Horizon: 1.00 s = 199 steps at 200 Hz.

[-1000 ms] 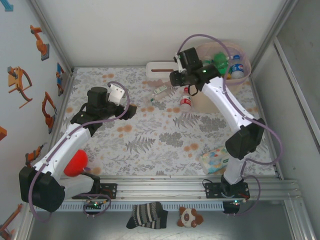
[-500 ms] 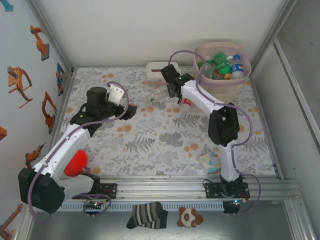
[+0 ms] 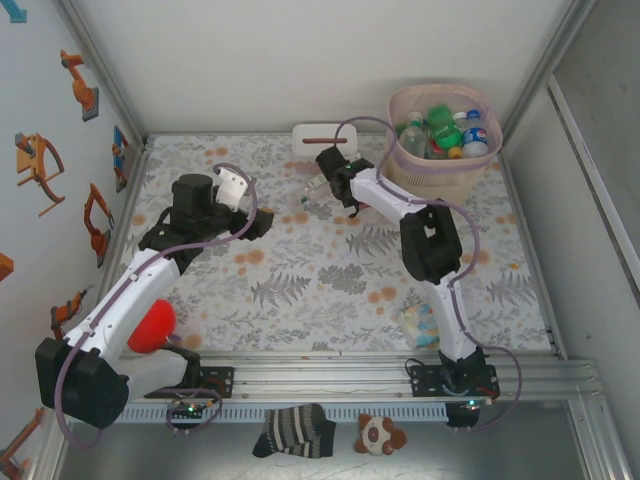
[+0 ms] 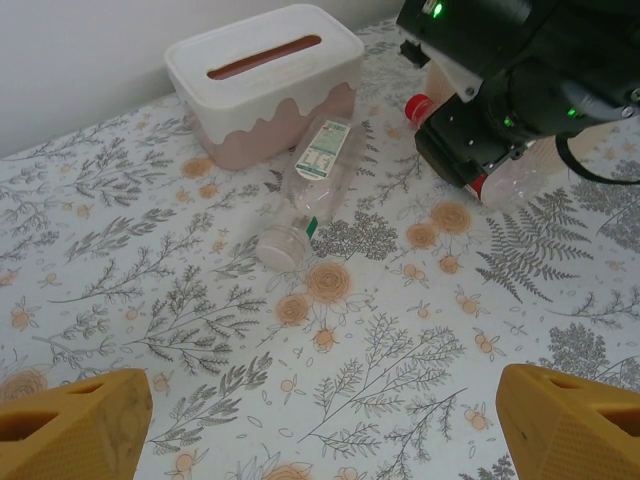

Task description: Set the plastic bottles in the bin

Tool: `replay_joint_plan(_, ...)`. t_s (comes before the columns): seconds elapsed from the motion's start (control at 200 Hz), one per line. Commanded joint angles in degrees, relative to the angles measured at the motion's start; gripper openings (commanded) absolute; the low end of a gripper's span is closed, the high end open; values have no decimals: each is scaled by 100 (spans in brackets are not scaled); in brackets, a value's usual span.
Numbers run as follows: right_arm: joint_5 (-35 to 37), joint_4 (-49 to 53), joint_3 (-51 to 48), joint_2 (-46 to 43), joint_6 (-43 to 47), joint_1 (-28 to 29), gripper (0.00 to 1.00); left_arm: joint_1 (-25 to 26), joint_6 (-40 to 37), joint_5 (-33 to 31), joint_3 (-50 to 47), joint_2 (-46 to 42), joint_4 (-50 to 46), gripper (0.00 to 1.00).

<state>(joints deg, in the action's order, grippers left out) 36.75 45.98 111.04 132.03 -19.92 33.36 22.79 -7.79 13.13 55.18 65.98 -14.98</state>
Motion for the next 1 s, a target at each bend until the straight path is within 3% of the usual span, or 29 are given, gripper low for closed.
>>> replay_joint_plan(0.0,386,54,137,203,-205,56,68,-29,-38,114,72,-105,81,89)
replay_joint_plan(0.361,-189,122,242,499,-370,30,67,-33,-14,133,63,-124,100,89)
replay_joint_plan(0.991,-1442,-110,-126,100,-774,-120,65,-29,-23,72,72,-155,66,89)
